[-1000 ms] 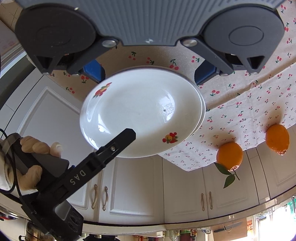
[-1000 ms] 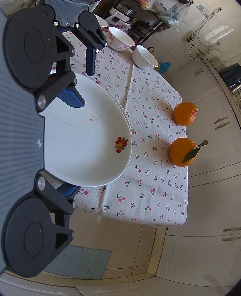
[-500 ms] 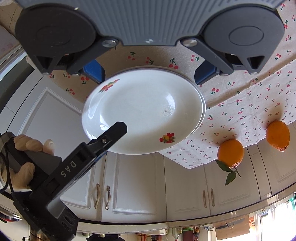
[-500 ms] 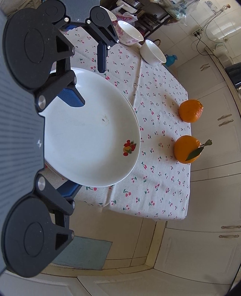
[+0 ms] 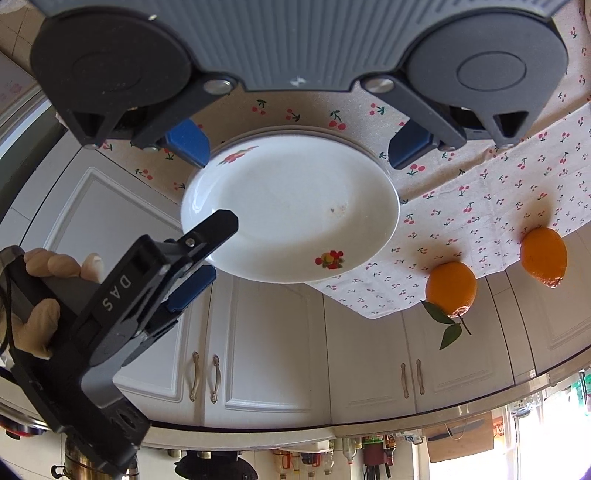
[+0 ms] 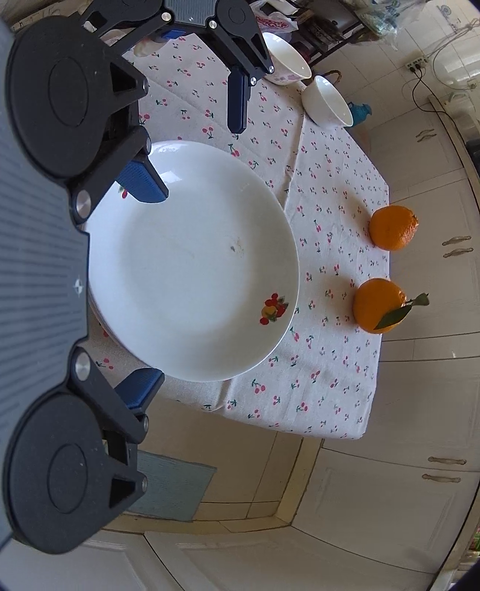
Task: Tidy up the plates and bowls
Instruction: 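Open the right tool to release the plate and withdraw it, then reach the right tool to a white bowl's rim and grasp it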
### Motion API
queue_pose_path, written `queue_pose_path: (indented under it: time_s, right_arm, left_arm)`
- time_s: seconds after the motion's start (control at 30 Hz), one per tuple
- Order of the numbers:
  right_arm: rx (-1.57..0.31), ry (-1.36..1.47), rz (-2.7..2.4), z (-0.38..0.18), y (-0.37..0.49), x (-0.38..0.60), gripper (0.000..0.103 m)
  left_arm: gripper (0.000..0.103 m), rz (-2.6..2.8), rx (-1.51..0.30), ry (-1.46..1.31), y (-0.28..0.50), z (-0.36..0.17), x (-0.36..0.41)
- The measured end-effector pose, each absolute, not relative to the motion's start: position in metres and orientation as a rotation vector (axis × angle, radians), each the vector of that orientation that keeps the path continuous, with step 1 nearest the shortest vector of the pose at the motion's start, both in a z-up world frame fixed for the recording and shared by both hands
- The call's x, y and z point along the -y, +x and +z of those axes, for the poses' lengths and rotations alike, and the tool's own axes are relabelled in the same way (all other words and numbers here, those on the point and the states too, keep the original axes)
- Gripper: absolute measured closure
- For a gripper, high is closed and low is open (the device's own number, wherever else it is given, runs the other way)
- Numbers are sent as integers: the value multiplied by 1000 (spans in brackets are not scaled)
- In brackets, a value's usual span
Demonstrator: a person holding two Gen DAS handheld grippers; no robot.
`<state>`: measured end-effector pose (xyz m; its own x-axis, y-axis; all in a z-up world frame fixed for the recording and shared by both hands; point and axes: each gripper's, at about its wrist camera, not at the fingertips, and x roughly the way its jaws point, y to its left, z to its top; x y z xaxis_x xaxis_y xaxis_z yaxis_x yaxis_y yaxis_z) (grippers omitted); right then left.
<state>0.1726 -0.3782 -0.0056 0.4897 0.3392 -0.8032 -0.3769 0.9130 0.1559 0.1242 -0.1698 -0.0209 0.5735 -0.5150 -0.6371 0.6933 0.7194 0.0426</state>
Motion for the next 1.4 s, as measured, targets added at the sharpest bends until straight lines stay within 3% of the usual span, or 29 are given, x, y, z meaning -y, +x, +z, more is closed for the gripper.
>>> queue_pose_path:
  time_s: [0.6,1.07,1.4]
  right_arm:
    - [-653,-130,296,44,117,277,0]
    - [-611,-204,523,42,104,147,0]
    - [-659,-173,693,27,109,75,0]
  left_arm:
    - [1,-570,-557,241,86,23,81]
    - [1,-340,-536,243,37,21,-31]
    - [1,-203,-607,242,20,-8,-101]
